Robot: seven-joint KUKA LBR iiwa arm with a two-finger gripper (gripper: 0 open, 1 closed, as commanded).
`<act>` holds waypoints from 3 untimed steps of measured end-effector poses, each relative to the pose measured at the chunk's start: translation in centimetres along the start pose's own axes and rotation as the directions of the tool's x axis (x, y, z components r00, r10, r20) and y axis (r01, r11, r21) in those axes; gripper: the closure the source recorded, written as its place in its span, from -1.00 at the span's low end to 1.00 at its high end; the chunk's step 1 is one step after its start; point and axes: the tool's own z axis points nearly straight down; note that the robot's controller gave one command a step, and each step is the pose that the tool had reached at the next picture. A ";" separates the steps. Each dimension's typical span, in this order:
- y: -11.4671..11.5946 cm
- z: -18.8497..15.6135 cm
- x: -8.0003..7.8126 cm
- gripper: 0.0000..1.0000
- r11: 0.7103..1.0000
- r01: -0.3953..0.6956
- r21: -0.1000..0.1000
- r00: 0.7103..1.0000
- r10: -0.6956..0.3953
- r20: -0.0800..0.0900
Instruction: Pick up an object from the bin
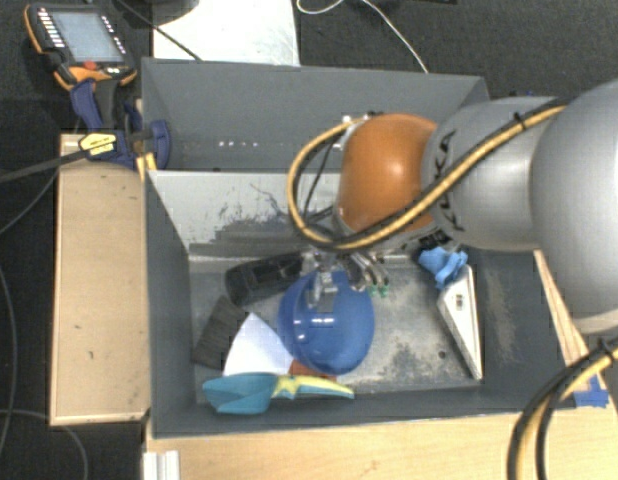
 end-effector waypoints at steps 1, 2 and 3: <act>0.0 0.0 0.0 1.00 1.000 -0.003 0.000 1.000 0.003 0.000; 0.0 0.0 0.0 1.00 1.000 -0.006 -0.001 1.000 0.006 0.000; 0.0 0.0 0.0 1.00 1.000 -0.009 -0.001 1.000 0.009 0.000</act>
Offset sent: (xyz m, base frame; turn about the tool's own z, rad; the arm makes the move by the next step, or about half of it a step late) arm 0.0000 0.0000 0.0000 0.0000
